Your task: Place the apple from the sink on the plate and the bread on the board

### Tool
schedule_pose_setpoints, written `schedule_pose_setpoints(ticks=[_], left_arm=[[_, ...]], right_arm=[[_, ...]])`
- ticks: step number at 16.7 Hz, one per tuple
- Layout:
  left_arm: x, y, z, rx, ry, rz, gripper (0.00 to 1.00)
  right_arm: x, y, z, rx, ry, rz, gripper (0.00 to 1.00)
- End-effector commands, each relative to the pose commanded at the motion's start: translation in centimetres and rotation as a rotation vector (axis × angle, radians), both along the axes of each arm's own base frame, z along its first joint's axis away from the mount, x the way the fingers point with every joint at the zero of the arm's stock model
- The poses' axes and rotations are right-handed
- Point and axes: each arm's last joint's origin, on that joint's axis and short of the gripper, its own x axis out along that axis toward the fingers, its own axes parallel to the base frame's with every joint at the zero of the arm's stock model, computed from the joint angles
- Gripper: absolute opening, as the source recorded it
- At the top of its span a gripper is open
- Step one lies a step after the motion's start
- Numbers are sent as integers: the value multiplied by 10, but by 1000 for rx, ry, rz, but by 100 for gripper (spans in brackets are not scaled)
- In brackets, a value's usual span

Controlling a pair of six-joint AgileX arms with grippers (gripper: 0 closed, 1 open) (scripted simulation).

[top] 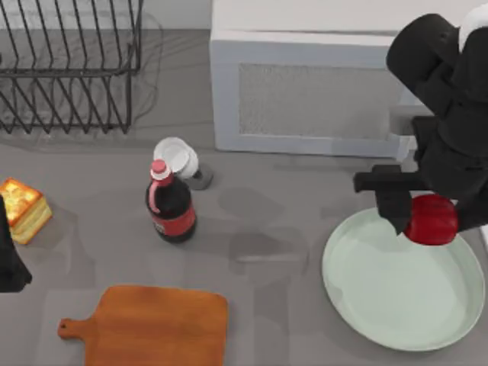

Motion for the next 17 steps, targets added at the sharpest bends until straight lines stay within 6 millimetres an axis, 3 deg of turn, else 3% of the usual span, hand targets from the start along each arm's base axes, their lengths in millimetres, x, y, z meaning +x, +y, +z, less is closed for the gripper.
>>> schedule_pose_setpoints(ticks=[12, 17], left_arm=[[0, 0, 0, 0, 0, 0, 100], [0, 0, 0, 0, 0, 0, 100]], right_arm=[[0, 0, 0, 0, 0, 0, 98], [0, 0, 0, 0, 0, 0, 100]])
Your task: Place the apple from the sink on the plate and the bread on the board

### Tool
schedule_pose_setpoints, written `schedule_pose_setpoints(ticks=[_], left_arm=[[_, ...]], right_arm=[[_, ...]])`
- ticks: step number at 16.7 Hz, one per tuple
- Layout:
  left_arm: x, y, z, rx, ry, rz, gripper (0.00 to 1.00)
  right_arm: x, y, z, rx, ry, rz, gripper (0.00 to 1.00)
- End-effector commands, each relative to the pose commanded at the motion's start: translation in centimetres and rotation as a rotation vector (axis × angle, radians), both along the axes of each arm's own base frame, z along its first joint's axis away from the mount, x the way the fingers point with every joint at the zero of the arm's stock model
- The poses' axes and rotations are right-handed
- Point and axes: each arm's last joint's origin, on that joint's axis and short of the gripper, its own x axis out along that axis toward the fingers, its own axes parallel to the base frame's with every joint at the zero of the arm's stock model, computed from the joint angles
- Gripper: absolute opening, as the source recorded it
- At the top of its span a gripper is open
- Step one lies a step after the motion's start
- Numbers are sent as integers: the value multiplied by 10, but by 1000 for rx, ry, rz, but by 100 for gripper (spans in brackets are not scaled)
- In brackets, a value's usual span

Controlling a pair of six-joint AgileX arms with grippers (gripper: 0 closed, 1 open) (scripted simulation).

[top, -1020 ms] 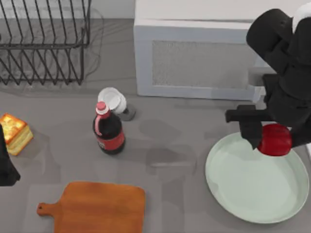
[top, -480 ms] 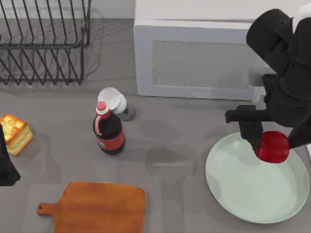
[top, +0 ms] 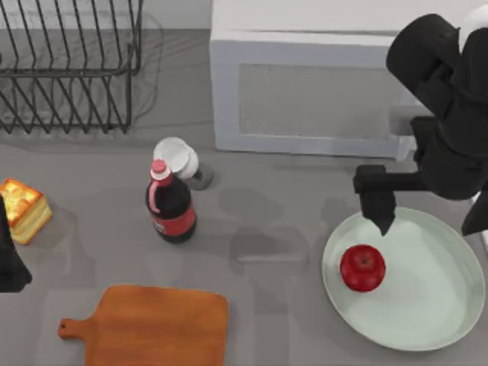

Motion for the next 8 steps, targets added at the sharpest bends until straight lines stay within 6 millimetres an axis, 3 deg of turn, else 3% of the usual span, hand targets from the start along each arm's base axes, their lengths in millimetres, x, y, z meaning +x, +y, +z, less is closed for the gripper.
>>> schedule_pose_setpoints(ticks=[8], left_arm=[[0, 0, 0, 0, 0, 0, 100]], right_arm=[[-6, -10, 5, 24, -49, -1, 100]])
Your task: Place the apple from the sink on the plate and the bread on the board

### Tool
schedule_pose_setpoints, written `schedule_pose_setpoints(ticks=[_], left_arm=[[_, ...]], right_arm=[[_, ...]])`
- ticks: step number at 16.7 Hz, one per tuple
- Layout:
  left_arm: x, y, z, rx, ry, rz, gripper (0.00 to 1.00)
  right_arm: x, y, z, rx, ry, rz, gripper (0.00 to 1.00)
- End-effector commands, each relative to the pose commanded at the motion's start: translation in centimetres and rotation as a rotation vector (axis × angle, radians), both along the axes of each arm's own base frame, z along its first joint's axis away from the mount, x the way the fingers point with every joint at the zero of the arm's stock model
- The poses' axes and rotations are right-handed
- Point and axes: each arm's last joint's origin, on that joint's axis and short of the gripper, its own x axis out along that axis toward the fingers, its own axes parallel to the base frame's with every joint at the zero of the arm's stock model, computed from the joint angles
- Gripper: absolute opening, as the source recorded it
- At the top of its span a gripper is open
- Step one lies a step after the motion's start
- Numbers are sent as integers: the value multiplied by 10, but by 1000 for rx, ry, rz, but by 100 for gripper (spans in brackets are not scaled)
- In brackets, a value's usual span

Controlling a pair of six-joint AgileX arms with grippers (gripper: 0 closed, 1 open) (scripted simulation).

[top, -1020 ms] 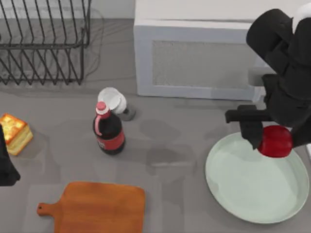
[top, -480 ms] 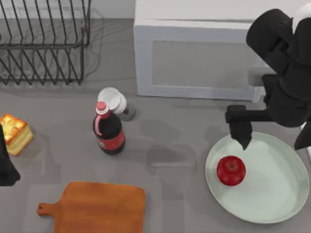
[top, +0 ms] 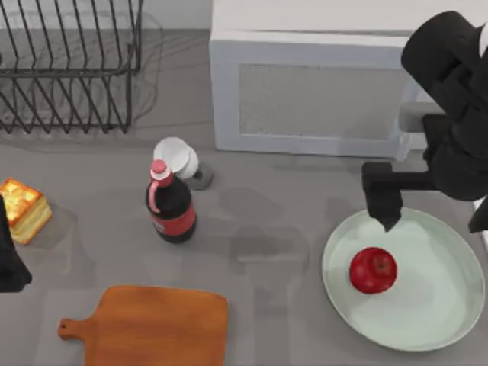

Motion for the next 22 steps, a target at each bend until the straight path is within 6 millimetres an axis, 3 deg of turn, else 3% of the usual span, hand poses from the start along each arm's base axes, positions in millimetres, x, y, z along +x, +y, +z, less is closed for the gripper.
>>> schedule_pose_setpoints(ticks=[4, 10, 13, 16, 22], left_arm=[[0, 0, 0, 0, 0, 0, 100], [0, 0, 0, 0, 0, 0, 100], [0, 0, 0, 0, 0, 0, 100], [0, 0, 0, 0, 0, 0, 100], [0, 0, 0, 0, 0, 0, 100]], right_arm=[[-25, -31, 13, 75, -185, 1, 100], [-99, -91, 17, 170, -689, 0, 100], [-133, -113, -2, 159, -980, -2, 100], [-155, -126, -31, 104, -1232, -5, 100], [-164, -138, -73, -20, -1510, -10, 100]])
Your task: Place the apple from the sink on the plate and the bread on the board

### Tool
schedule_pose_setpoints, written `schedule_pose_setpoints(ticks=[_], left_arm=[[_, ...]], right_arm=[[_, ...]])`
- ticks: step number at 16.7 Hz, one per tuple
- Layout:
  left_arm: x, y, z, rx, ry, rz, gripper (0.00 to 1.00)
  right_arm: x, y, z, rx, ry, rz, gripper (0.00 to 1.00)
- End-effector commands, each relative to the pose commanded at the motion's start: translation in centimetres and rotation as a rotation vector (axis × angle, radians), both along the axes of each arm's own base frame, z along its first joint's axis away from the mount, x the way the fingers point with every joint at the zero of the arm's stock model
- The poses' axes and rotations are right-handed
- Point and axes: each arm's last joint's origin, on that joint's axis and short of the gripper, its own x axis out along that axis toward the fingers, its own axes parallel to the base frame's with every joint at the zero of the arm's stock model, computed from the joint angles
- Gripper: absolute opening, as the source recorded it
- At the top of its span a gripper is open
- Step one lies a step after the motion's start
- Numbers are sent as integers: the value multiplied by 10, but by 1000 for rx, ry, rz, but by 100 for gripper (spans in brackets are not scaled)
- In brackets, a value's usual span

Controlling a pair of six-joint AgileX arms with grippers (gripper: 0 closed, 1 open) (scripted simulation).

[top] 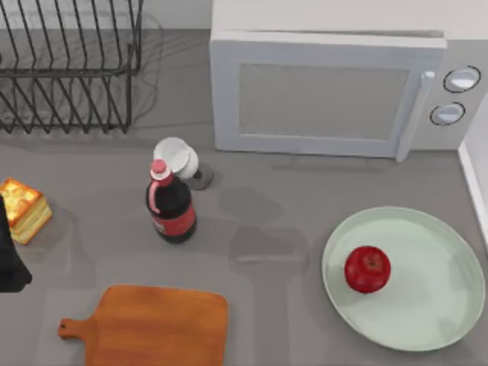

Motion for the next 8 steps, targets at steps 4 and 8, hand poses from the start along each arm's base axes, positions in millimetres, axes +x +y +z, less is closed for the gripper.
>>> schedule_pose_setpoints(ticks=[4, 8], left_arm=[[0, 0, 0, 0, 0, 0, 100], [0, 0, 6, 12, 22, 2, 100]], right_arm=[[0, -1, -2, -5, -12, -5, 100], [0, -1, -2, -5, -12, -5, 100]])
